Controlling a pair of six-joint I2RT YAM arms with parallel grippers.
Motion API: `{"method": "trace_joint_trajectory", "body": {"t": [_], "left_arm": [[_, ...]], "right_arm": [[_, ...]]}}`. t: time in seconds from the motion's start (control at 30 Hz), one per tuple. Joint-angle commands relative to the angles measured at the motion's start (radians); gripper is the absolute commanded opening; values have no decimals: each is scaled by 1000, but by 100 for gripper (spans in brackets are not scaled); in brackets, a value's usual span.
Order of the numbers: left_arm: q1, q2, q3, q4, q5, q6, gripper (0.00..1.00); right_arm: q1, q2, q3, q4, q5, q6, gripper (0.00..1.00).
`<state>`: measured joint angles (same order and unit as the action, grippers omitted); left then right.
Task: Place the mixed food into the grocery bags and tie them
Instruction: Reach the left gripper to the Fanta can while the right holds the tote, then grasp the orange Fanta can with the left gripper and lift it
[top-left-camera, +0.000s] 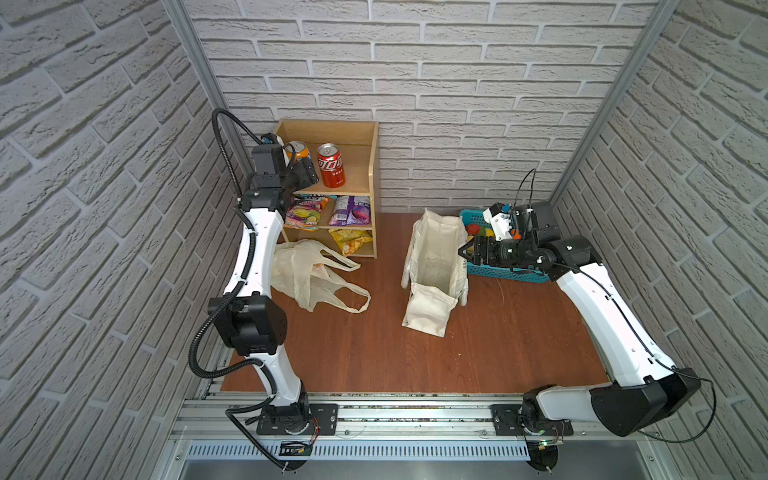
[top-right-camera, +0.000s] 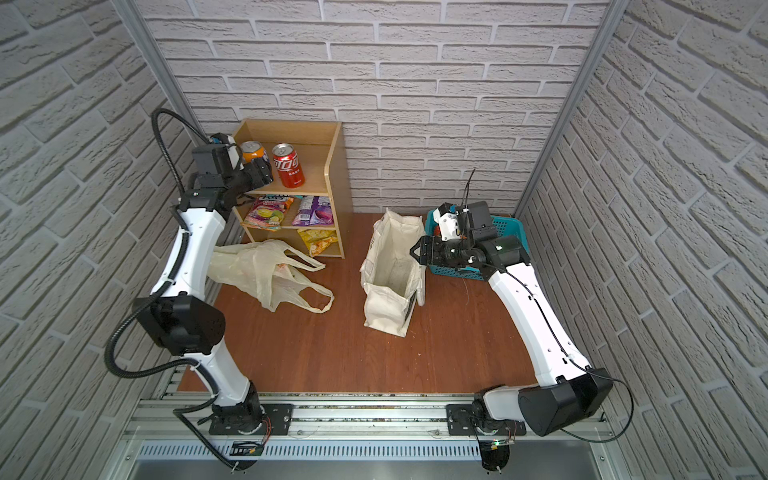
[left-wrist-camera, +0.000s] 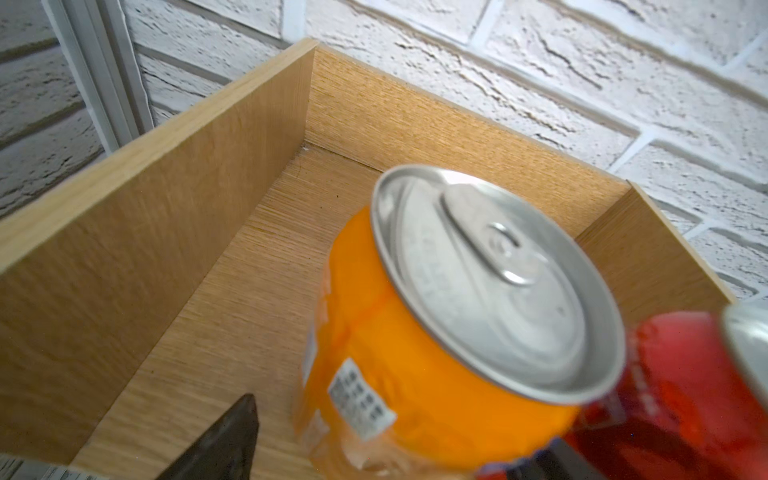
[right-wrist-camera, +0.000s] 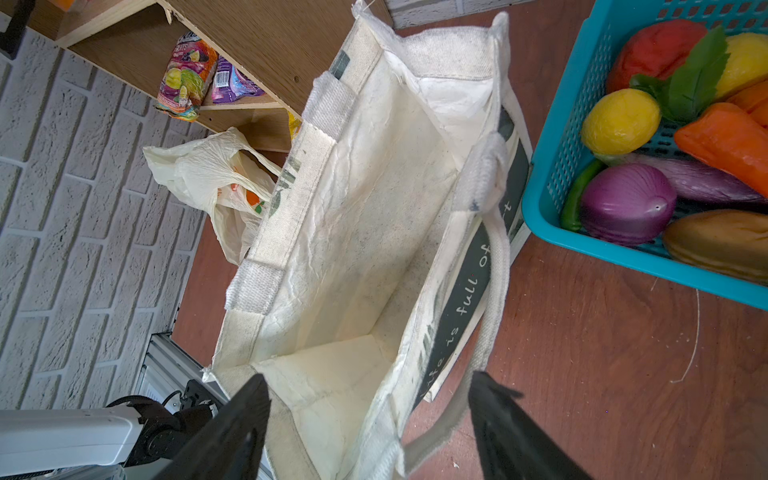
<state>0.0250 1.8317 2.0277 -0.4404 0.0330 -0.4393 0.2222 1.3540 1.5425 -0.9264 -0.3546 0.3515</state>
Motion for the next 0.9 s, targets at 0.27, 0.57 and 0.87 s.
{"method": "trace_joint_trajectory", "body": {"t": [0.27, 0.57, 0.87], "left_arm": [[-5, 37, 37, 125, -6, 23, 79], [-5, -32, -67, 216, -14, 35, 54], [-5, -122, -70, 227, -31, 52, 49]], "right_arm": [[-5, 11, -19, 12, 18, -14, 76], [-5, 15, -27, 12, 17, -18, 76], [-6, 16, -24, 9, 16, -23, 76]]}}
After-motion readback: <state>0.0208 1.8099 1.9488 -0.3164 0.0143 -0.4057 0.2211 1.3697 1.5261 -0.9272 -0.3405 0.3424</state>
